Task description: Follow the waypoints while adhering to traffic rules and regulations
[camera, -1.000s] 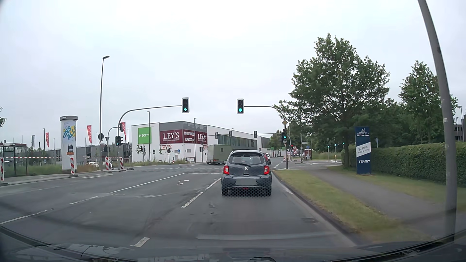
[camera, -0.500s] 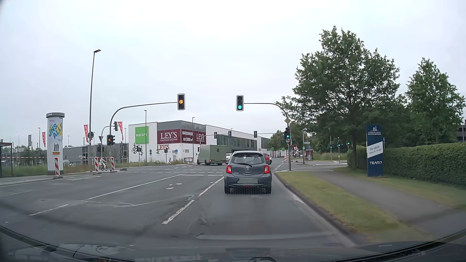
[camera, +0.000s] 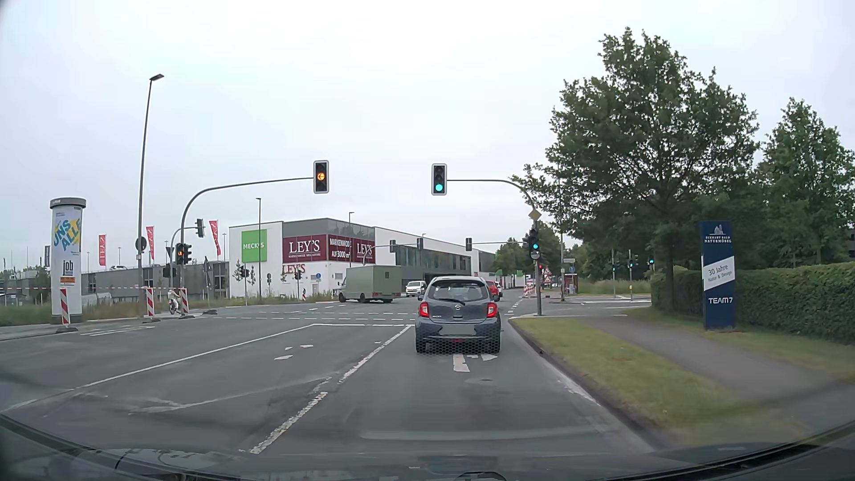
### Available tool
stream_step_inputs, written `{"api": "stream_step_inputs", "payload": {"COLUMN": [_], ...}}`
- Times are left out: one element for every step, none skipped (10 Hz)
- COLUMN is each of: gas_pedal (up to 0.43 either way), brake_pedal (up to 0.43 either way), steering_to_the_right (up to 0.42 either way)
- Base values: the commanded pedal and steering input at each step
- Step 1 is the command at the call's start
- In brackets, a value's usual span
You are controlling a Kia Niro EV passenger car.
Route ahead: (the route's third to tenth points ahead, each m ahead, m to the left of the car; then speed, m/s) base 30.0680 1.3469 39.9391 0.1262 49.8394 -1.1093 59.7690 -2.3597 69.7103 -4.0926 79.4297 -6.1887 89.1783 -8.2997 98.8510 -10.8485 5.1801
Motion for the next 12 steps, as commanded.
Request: {"api": "stream_step_inputs", "payload": {"gas_pedal": [0.319, 0.311, 0.287, 0.248, 0.228, 0.197, 0.197, 0.197, 0.209, 0.209, 0.22, 0.22], "brake_pedal": [0.0, 0.0, 0.0, 0.0, 0.0, 0.0, 0.0, 0.0, 0.0, 0.0, 0.0, 0.0], "steering_to_the_right": [0.005, 0.006, 0.006, 0.006, 0.006, 0.008, 0.01, 0.01, 0.01, 0.01, 0.01, 0.01]}}
